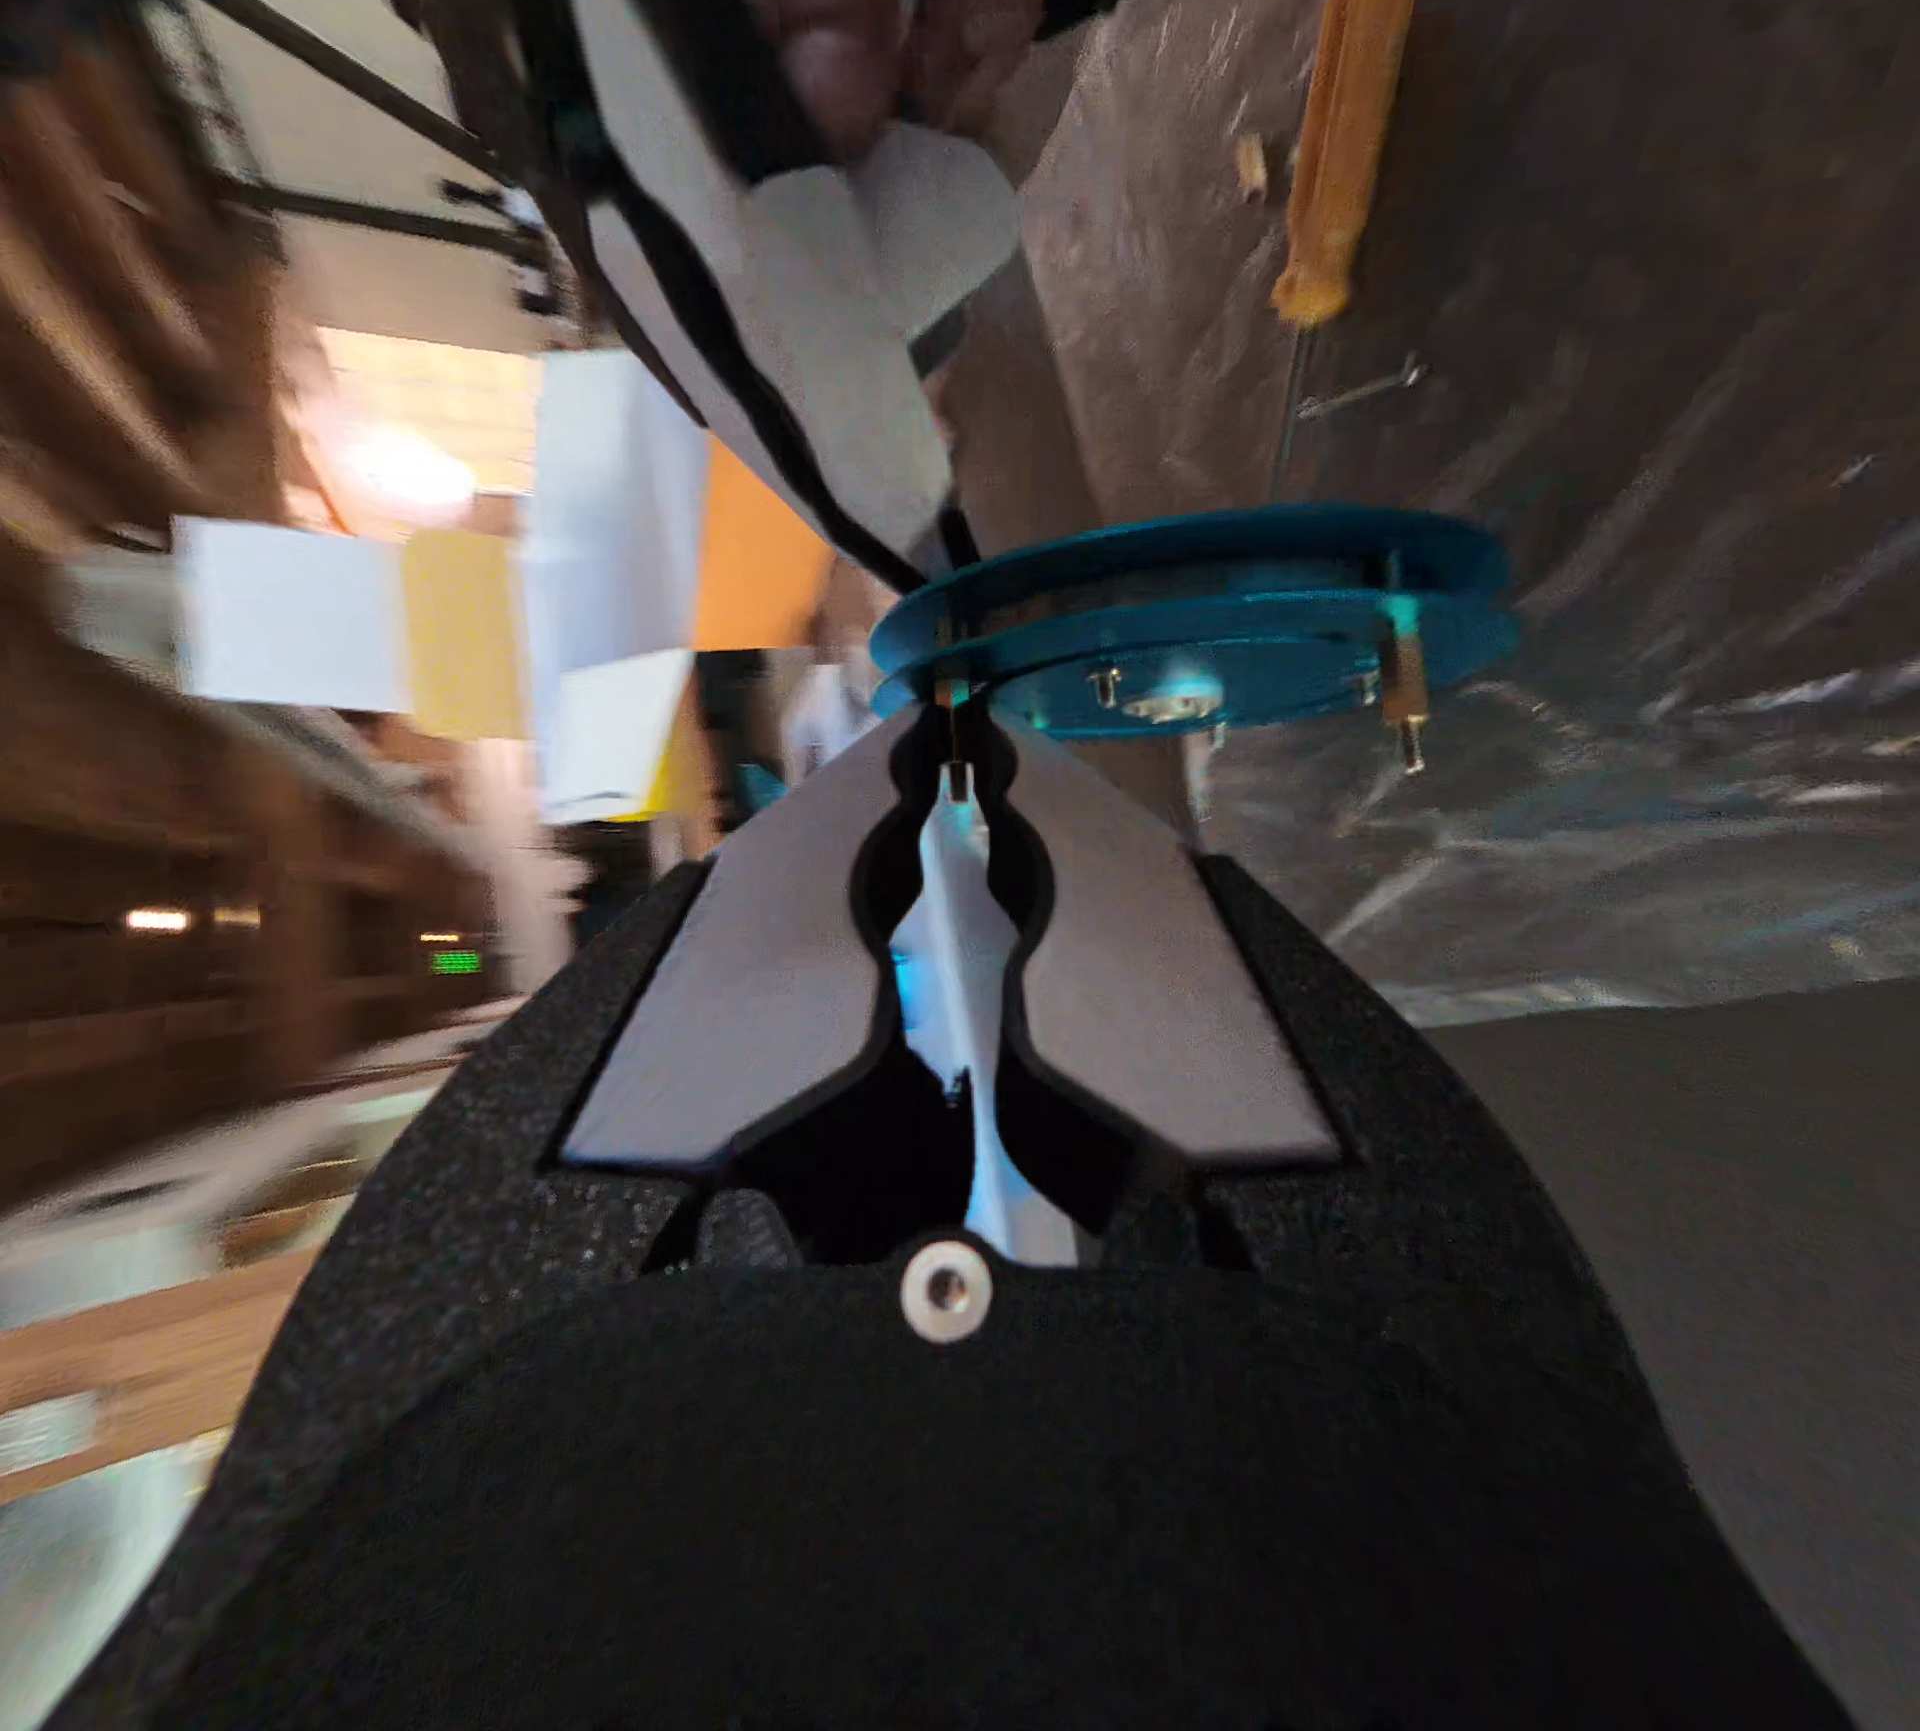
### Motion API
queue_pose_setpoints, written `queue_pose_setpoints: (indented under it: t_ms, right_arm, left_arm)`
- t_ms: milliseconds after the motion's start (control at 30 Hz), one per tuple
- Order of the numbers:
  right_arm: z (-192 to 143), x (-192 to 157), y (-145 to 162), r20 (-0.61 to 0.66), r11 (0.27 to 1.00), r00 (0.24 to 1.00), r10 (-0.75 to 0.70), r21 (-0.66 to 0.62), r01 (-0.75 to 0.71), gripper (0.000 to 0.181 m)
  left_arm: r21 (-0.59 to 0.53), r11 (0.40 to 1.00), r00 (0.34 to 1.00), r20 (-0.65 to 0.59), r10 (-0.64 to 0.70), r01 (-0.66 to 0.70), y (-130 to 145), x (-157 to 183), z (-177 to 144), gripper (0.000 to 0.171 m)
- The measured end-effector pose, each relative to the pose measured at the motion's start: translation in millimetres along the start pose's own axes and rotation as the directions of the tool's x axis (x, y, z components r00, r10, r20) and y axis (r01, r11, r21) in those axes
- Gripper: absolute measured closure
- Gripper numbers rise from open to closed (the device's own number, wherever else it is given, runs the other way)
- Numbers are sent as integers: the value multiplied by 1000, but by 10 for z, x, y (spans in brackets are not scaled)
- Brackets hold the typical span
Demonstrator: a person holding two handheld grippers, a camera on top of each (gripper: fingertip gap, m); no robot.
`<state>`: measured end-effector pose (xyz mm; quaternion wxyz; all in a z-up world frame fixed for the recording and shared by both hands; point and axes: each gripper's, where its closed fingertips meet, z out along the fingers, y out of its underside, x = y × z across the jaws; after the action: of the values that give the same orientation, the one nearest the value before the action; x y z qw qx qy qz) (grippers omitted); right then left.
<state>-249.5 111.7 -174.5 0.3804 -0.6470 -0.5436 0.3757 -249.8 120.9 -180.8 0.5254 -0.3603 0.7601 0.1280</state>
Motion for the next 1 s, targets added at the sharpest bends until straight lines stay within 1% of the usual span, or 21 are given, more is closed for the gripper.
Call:
queue_pose_setpoints:
  t_ms: [33, 67, 100, 133, 167, 200, 233, 267, 300, 333, 433, 533, 633, 667, 700, 767, 900, 933, 967, 1000]
  right_arm:
    - [-3, -12, 6, 12, 1000, 1000, 6, 12, -6, 179]
    - [-4, -17, 8, 10, 1000, 1000, 6, 16, -6, 179]
    - [-3, -17, 9, 1, 1000, 1000, -6, 13, 6, 179]
    - [-3, -11, 5, -18, 999, 999, -37, 7, 37, 179]
    - [2, 0, 1, -45, 997, 996, -76, -2, 76, 179]
    - [10, 3, -3, -63, 994, 992, -111, -13, 111, 178]
    - [18, -1, -7, -72, 990, 988, -139, -21, 138, 178]
    - [25, 1, -11, -83, 987, 984, -158, -24, 156, 178]
    - [30, 9, -11, -96, 985, 981, -170, -26, 168, 178]
    - [26, 18, -10, -104, 984, 979, -177, -27, 175, 178]
    - [15, 28, -6, -108, 985, 979, -174, -26, 173, 178]
    - [4, 34, -2, -105, 985, 979, -174, -27, 172, 178]
    - [3, 32, -3, -93, 986, 982, -166, -20, 165, 178]
    - [8, 30, -3, -90, 986, 982, -165, -18, 164, 179]
    - [13, 24, -7, -85, 987, 983, -164, -15, 163, 179]
    - [24, 19, -13, -80, 986, 983, -165, -15, 164, 178]
    - [37, 13, -16, -77, 985, 982, -172, -17, 171, 181]
    - [40, 7, -19, -75, 985, 982, -171, -14, 170, 181]
    - [44, -1, -24, -74, 985, 983, -170, -12, 170, 181]
    - [48, 4, -28, -82, 985, 982, -170, -10, 170, 181]
  left_arm:
    - [-11, 998, 997, 39, 63, -62, 0, -7, -3, 169]
    - [-17, 998, 998, 32, 61, -60, 0, -6, -7, 169]
    - [-13, 1000, 1000, -10, 1, -2, 0, 1, -9, 169]
    - [-10, 995, 991, -84, -103, 102, 4, 16, -9, 168]
    - [-28, 970, 952, -190, -241, 240, 12, 39, -10, 168]
    - [-66, 923, 873, -307, -379, 378, 6, 65, -27, 169]
    - [-115, 860, 764, -412, -497, 497, -8, 89, -51, 168]
    - [-168, 793, 648, -491, -582, 585, -18, 107, -72, 168]
    - [-208, 738, 556, -536, -635, 642, -20, 107, -79, 168]
    - [-232, 699, 494, -560, -665, 677, -19, 104, -75, 167]
    - [-281, 619, 370, -600, -710, 733, -30, 95, -75, 166]
    - [-330, 508, 215, -630, -746, 796, -53, 62, -92, 162]
    - [-364, 393, 62, -663, -746, 844, -79, 6, -134, 162]
    - [-374, 364, 25, -668, -744, 853, -80, -10, -144, 162]
    - [-384, 344, -3, -671, -741, 857, -77, -16, -153, 162]
    - [-402, 326, -35, -673, -739, 856, -60, -7, -163, 162]
    - [-439, 340, -49, -668, -742, 832, -9, 64, -160, 159]
    - [-442, 335, -67, -680, -730, 832, -30, 60, -180, 166]
    - [-439, 330, -73, -684, -725, 836, -41, 50, -182, 166]
    - [-426, 337, -54, -683, -728, 840, -39, 46, -168, 167]
